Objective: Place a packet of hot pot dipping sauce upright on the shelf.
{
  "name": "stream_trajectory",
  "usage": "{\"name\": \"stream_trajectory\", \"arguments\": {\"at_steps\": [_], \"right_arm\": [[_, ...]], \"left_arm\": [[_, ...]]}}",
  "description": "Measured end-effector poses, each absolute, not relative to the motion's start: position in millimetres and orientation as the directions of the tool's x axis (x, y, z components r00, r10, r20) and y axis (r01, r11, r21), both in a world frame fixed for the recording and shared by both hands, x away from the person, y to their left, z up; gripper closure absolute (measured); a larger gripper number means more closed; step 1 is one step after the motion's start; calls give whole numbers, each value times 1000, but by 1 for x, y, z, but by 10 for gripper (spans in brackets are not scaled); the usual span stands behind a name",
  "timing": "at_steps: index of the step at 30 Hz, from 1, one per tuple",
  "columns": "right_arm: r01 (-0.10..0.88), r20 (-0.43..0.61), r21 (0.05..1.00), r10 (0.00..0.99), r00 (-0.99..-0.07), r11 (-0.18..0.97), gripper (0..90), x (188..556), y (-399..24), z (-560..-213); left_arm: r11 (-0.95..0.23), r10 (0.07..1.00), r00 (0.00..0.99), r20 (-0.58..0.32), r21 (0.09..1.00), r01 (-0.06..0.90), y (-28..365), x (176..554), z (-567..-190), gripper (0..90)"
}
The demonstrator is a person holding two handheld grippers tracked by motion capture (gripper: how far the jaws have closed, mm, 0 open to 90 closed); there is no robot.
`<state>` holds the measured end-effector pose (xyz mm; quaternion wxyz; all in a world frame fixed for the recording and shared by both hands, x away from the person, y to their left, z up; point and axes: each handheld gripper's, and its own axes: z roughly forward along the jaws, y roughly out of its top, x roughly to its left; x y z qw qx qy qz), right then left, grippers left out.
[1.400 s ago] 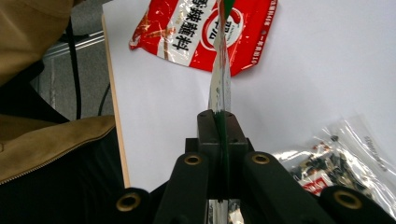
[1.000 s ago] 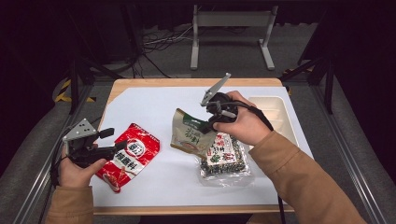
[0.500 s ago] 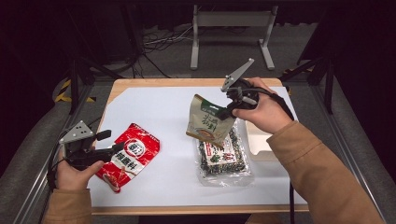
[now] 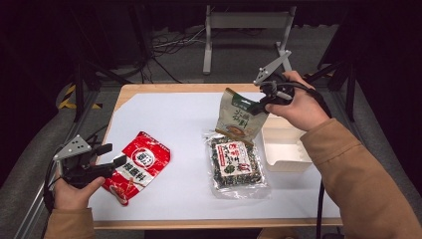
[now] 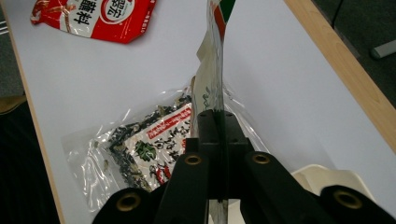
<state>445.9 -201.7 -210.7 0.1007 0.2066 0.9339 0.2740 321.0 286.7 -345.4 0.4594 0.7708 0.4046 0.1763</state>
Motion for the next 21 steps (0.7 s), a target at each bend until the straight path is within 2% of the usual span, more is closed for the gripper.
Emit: {"name": "stream_trajectory", "arguments": {"at_steps": [21], "right_arm": [[330, -191, 550, 500, -845, 767, 897, 463, -249, -198]], "left_arm": [[-251, 788, 606, -104, 846, 471, 283, 323, -349, 319]]}}
